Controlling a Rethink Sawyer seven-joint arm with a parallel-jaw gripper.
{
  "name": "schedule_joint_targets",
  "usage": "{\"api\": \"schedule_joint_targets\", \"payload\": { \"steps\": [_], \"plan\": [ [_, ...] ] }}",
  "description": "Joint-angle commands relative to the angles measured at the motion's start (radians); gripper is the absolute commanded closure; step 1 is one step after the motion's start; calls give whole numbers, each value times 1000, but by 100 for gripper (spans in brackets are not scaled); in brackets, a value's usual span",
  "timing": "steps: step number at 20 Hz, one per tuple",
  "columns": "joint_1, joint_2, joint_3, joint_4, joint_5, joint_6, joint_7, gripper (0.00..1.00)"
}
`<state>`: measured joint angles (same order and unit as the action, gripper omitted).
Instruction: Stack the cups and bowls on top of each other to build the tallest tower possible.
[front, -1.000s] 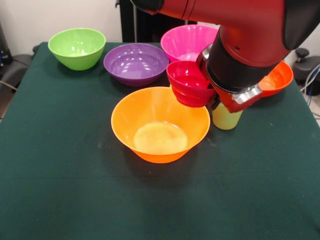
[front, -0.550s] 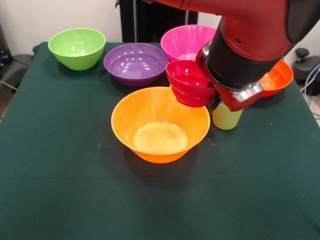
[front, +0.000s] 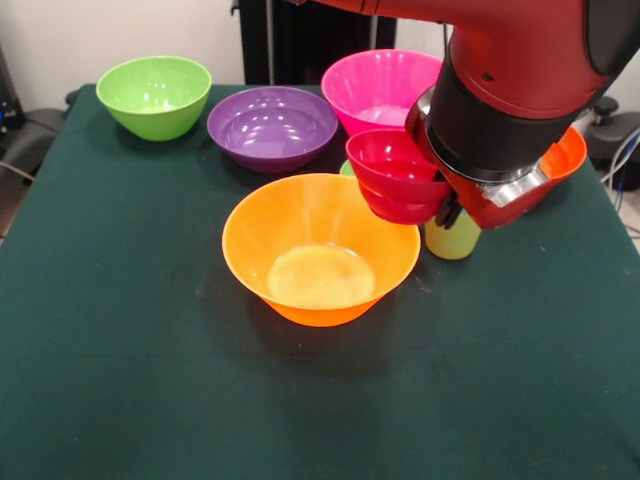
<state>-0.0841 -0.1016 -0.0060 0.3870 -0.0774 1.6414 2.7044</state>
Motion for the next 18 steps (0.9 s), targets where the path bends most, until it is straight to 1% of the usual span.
{"api": "schedule_joint_targets", "payload": {
  "steps": [1, 6, 7, 11, 12, 14, 18],
  "plan": [
    [-20, 80, 47, -31, 24, 34, 181, 100],
    [-17, 95, 37, -52, 42, 39, 193, 100],
    [-14, 97, 40, -52, 49, 40, 208, 100],
    [4, 85, 36, -17, 85, 36, 243, 100],
    [14, 64, 34, 25, 98, 20, 259, 100],
    [23, 53, 27, 50, 111, 7, 272, 100],
    [37, 43, 3, 71, 124, -5, 284, 100]
  ]
}}
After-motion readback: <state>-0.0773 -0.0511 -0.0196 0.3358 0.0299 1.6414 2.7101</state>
